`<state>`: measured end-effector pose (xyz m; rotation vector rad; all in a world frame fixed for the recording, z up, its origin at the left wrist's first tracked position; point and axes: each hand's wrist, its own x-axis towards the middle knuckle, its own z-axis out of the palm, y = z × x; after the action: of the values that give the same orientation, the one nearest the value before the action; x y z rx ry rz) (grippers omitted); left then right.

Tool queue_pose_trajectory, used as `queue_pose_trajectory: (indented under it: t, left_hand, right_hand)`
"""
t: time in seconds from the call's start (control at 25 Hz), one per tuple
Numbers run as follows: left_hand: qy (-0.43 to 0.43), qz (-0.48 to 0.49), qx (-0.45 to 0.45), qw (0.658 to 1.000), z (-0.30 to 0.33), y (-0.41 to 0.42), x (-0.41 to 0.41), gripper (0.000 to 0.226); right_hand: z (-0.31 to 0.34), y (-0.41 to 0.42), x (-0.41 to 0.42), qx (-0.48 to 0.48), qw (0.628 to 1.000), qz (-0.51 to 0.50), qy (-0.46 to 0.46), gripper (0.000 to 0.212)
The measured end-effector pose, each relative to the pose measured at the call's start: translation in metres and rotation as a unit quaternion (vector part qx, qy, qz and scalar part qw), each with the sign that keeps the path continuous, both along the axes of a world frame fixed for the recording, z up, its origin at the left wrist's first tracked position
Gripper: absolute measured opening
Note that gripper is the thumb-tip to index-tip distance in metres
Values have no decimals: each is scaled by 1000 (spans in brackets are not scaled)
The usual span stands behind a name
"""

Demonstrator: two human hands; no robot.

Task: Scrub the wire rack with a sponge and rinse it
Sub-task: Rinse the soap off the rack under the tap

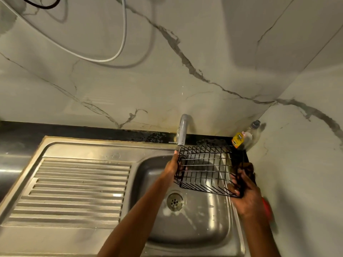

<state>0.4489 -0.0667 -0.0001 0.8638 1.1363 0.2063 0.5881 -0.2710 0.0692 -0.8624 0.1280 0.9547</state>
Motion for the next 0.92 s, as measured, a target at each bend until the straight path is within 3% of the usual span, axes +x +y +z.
queue_pose_trajectory:
  t: [0.2,0.32,0.44,0.48,0.64,0.76,0.92]
  left_hand:
    - [-30,-62,18,997,4,16,19,95]
    - [-89,-146,84,982,-6,12,6,84]
    - [-85,-149,100,980,-14,11,-7,52]
    - [-72,-139,91,984,-12,13,-10,51]
    - [-70,-115,-20,991,3,17,-12,55]
    - [31,-135,9,990,3,18,-7,102]
    - [18,-170,79,982,6,11,-8,77]
  right_hand:
    - [-4,-30,22,-44,999,-8,-18,25]
    - [-5,-28,19,-60,997,-41,-32,17]
    - [-4,-20,3,-70,995,-54,-49,34]
    - [-5,-18,-3,-71,995,-50,-47,37]
    - [-10,-16,-13,-79,995,-39,-48,18]
    - [-15,-16,-14,-89,994,-40,-57,14]
    - [-19,-18,-11,-107,990,-47,-85,11]
